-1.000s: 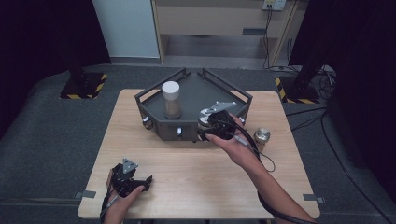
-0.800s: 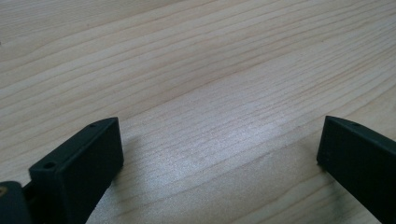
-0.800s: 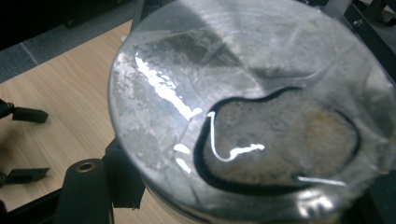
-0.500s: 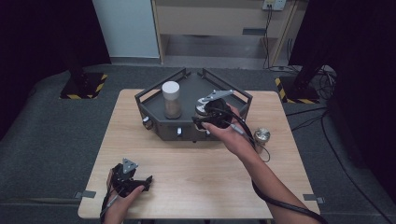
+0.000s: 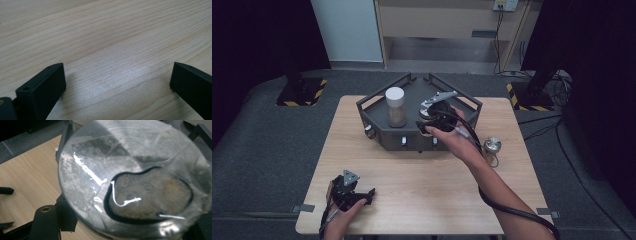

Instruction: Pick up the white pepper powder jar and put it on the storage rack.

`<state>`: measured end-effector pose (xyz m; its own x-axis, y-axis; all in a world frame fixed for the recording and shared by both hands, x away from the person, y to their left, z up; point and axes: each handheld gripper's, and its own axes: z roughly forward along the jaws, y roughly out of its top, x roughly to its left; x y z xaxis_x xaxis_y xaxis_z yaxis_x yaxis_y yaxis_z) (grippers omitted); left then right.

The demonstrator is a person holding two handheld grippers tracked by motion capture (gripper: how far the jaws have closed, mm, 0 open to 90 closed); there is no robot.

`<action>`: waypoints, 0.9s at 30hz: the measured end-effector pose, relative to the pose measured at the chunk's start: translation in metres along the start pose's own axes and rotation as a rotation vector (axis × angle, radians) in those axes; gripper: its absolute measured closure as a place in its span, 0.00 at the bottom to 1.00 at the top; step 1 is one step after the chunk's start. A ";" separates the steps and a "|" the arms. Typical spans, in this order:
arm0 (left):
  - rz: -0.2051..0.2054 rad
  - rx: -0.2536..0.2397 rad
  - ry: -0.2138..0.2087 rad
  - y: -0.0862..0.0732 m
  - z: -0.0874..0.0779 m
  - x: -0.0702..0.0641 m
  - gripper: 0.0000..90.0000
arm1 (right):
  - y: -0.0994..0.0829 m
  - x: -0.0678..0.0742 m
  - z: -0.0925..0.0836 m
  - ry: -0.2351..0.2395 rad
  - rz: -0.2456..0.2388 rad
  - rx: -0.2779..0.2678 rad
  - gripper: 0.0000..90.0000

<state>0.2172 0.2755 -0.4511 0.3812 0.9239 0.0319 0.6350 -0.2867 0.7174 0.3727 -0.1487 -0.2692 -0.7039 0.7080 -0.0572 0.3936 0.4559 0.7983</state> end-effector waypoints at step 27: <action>0.002 -0.001 -0.003 0.000 0.001 0.001 0.00 | 0.031 -0.017 0.038 -0.039 0.039 0.023 0.34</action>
<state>0.2180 0.2761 -0.4513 0.3848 0.9225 0.0311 0.6335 -0.2885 0.7180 0.4192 -0.1257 -0.2666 -0.6642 0.7459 -0.0498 0.4345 0.4393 0.7863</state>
